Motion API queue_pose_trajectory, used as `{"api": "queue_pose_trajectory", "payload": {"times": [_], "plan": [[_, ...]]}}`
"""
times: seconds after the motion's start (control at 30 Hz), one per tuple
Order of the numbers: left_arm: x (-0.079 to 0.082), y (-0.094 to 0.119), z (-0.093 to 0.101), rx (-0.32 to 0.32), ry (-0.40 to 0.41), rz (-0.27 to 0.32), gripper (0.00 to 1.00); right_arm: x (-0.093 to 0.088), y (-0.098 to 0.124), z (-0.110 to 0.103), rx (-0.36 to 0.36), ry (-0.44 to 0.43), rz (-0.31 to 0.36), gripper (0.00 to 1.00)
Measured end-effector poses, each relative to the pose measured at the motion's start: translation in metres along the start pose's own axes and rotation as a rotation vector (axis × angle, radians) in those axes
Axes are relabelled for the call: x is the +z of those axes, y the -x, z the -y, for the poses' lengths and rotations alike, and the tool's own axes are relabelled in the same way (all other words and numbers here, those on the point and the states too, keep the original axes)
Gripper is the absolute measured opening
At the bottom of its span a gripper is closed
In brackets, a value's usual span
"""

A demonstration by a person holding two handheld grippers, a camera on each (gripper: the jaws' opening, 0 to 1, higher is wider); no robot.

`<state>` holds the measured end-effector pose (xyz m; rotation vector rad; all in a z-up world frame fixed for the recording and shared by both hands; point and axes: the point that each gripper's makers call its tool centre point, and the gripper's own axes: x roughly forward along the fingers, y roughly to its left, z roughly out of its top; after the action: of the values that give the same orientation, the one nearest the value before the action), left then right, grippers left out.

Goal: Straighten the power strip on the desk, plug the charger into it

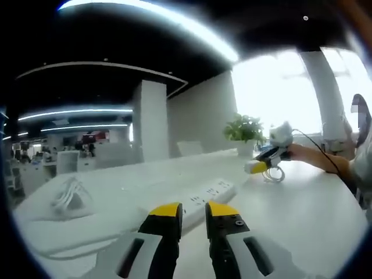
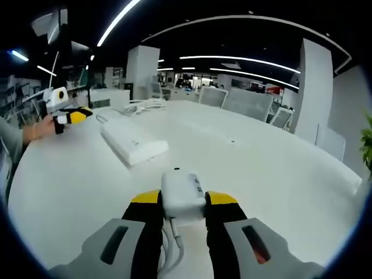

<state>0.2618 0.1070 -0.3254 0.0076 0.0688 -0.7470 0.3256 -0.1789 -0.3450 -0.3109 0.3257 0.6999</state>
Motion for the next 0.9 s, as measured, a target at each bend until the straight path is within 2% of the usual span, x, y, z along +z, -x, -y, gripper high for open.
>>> {"api": "queue_pose_trajectory", "payload": {"times": [0.17,0.37,0.9], "plan": [[-0.008,-0.002,0.004,-0.012,0.005,-0.027,0.16,0.005,-0.003,-0.007,0.016,0.032,0.011,0.28],[-0.004,-0.002,0.009,-0.027,0.014,-0.007,0.16,0.009,-0.008,-0.015,0.016,0.052,0.023,0.28],[-0.013,-0.005,0.012,-0.03,-0.002,-0.044,0.18,0.022,-0.024,-0.043,0.041,0.134,0.036,0.28]]}}
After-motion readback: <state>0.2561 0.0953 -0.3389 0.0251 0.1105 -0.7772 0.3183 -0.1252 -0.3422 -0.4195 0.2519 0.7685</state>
